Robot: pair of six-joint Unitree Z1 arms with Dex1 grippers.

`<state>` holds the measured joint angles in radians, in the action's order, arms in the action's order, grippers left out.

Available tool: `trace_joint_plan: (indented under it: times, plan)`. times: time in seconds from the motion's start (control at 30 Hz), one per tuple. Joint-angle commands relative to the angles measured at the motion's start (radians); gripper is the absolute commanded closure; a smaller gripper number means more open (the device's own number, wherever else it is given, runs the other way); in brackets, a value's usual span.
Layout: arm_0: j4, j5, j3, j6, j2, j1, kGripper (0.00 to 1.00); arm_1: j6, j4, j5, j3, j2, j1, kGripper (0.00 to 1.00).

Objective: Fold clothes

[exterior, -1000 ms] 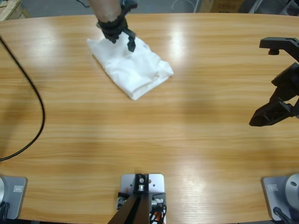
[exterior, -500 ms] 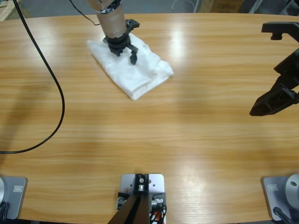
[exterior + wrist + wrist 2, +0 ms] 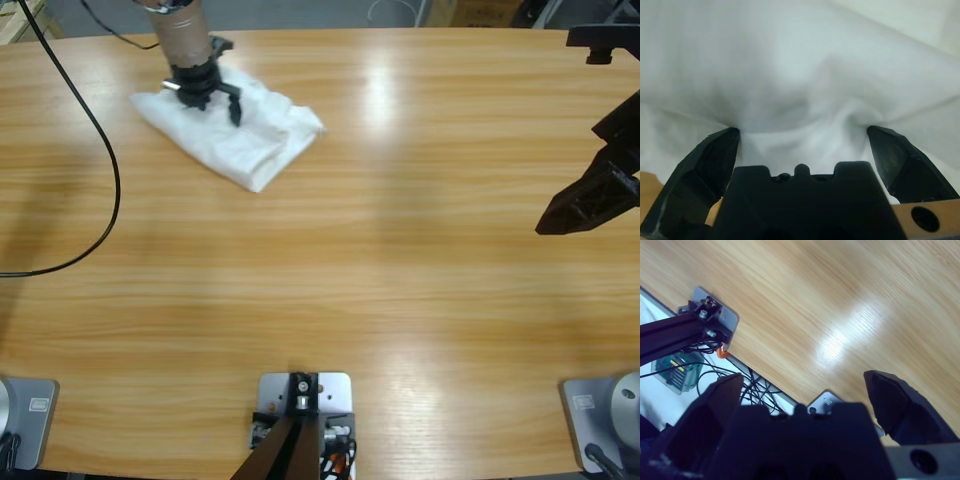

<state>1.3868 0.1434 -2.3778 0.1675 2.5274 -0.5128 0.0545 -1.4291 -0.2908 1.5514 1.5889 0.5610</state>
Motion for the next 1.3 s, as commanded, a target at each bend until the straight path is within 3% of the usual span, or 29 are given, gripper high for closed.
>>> trace_joint_plan:
  times: [0.03, 0.83, 1.3]
  plan:
    - [0.087, 0.026, 0.021, 0.071, 0.066, 0.108, 0.009, 0.004, -0.017, -0.002, 0.011, 0.048, 0.010, 0.015]
    - [0.088, -0.031, 0.061, 0.157, 0.053, 0.492, 0.009, 0.007, -0.028, -0.002, 0.043, 0.078, 0.010, 0.015]
    - [0.087, -0.033, 0.058, 0.149, 0.049, 0.562, 0.009, 0.008, -0.039, -0.002, 0.070, 0.095, 0.016, 0.014]
